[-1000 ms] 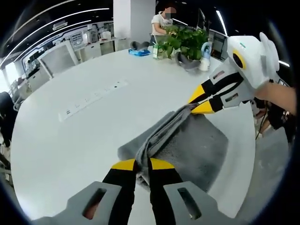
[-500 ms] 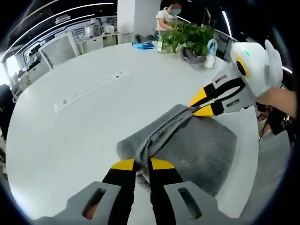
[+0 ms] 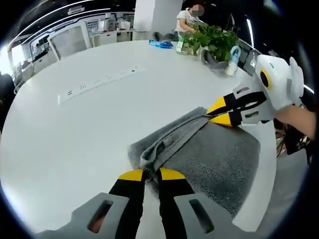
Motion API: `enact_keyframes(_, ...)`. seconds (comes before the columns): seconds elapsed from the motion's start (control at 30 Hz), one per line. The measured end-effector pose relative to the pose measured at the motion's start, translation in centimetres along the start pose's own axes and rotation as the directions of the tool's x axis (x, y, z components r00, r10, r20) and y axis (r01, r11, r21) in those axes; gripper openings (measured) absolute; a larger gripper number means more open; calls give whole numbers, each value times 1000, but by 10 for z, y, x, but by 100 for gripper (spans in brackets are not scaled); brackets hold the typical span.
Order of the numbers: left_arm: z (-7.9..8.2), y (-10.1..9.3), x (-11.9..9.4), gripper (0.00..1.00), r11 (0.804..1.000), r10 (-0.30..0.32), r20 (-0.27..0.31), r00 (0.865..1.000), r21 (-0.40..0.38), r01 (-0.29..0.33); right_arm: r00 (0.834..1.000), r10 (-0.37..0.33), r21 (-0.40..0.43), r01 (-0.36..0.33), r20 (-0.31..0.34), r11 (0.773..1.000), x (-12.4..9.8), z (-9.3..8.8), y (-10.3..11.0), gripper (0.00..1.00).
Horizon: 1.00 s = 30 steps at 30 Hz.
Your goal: Fold the towel on the table until its edges align and the towel forms a compact rectangular stack.
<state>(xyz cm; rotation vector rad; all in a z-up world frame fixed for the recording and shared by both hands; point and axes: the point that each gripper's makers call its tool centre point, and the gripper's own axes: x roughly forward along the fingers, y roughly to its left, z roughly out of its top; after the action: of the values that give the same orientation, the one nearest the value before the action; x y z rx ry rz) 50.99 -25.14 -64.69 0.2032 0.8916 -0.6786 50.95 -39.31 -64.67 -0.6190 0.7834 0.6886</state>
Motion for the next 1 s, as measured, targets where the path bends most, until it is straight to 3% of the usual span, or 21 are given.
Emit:
enact_keyframes(0.23, 1, 9, -3, 10, 999, -2, 50, 999, -41, 4, 1000, -31, -63, 31, -1, 998, 10, 10, 0, 3)
enact_keyframes(0.43, 3, 15, -3, 10, 999, 21, 76, 997, -32, -19, 999, -45, -58, 46, 13, 997, 15, 17, -4, 2)
enact_keyframes(0.7, 7, 16, -8, 10, 999, 47, 85, 995, -7, -47, 997, -41, 81, 36, 65, 996, 8, 23, -11, 5)
enact_keyframes(1.0, 24, 16, -32, 10, 997, 71, 153, 986, -45, -65, 985, -88, 115, 71, 148, 991, -19, 44, -19, 7)
